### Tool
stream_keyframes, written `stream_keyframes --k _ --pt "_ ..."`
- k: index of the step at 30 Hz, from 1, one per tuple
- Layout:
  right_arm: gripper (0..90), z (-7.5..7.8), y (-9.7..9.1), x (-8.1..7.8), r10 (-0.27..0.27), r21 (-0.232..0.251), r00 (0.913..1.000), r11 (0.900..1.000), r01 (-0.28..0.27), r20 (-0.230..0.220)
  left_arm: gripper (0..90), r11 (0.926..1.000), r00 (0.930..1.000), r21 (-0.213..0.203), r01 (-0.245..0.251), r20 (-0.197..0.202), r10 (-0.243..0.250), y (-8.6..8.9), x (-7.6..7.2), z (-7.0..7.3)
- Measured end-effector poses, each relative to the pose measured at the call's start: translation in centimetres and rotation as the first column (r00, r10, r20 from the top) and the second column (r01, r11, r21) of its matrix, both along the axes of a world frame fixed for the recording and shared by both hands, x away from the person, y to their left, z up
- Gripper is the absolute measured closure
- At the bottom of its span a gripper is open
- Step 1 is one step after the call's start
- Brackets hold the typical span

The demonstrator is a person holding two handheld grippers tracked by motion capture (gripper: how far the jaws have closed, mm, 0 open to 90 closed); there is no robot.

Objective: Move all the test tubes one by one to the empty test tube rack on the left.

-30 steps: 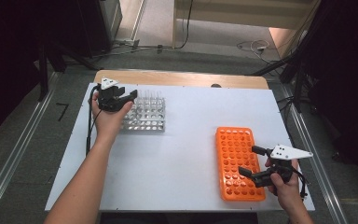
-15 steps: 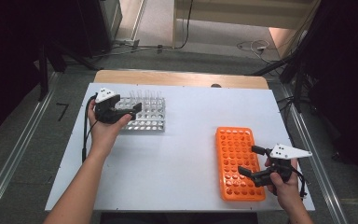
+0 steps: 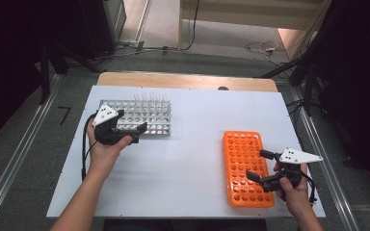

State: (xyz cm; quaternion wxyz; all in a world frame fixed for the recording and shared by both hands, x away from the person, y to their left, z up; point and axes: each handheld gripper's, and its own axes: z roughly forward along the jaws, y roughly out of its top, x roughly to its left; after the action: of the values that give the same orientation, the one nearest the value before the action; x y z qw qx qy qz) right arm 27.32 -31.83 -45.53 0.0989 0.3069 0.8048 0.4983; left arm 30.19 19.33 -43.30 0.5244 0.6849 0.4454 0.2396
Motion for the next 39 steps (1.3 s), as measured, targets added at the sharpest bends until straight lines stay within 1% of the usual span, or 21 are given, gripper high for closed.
stream_keyframes --k 5,11,14,22,26,27,31,33,34,36,38,39 --pt "0.0 0.0 0.0 0.0 -0.001 -0.002 1.0 1.0 0.001 0.002 0.0 0.9998 0.9996 0.006 0.019 0.018 -0.019 -0.3 -1.9 0.1" --pt "0.0 0.0 0.0 0.0 -0.004 -0.003 1.0 1.0 0.004 0.005 0.0 0.9992 0.9982 0.002 0.041 0.045 -0.041 -0.5 -4.1 0.4" --pt "0.0 0.0 0.1 0.0 -0.004 -0.002 1.0 1.0 0.004 0.006 0.0 0.9989 0.9973 0.01 0.047 0.057 -0.047 -0.7 -5.1 0.3" --pt "0.0 0.0 -0.2 0.0 -0.018 0.012 0.9998 0.9998 0.018 0.005 0.0 0.9985 0.9965 -0.003 0.055 0.063 -0.054 -0.7 -7.6 -0.5" --pt "0.0 -0.1 -0.3 0.0 -0.025 0.01 0.9997 0.9996 0.025 0.004 0.0 0.998 0.9956 -0.007 0.063 0.07 -0.062 -0.3 -8.8 -0.8" --pt "0.0 -0.1 -0.3 0.0 -0.028 0.01 0.9996 0.9996 0.028 0.005 0.0 0.9979 0.995 -0.008 0.064 0.077 -0.063 -0.2 -9.1 -1.0" --pt "0.0 -0.2 -0.4 0.1 -0.036 0.013 0.9993 0.9993 0.036 0.004 0.0 0.9978 0.9947 -0.007 0.066 0.079 -0.066 0.5 -10.3 -1.5" --pt "0.0 -0.2 -0.4 0.1 -0.038 0.014 0.9993 0.9992 0.038 0.005 0.0 0.9975 0.9941 -0.011 0.07 0.084 -0.069 0.9 -10.9 -1.7" --pt "0.0 -0.2 -0.5 0.1 -0.041 0.012 0.9991 0.9991 0.041 0.007 0.0 0.9969 0.9938 -0.025 0.075 0.084 -0.073 1.1 -11.1 -1.8" --pt "0.0 -0.2 -0.6 0.2 -0.043 0.019 0.999 0.9989 0.043 0.008 0.0 0.9962 0.9933 -0.036 0.079 0.087 -0.076 1.4 -11.4 -2.0" --pt "0.0 -0.2 -0.7 0.2 -0.049 0.023 0.9988 0.9985 0.049 0.005 0.0 0.9959 0.9925 -0.031 0.085 0.091 -0.082 1.7 -11.6 -2.2" --pt "0.0 -0.3 -0.7 0.2 -0.046 0.028 0.999 0.9986 0.046 0.002 0.0 0.9962 0.9928 -0.036 0.08 0.092 -0.076 1.7 -11.5 -2.2"
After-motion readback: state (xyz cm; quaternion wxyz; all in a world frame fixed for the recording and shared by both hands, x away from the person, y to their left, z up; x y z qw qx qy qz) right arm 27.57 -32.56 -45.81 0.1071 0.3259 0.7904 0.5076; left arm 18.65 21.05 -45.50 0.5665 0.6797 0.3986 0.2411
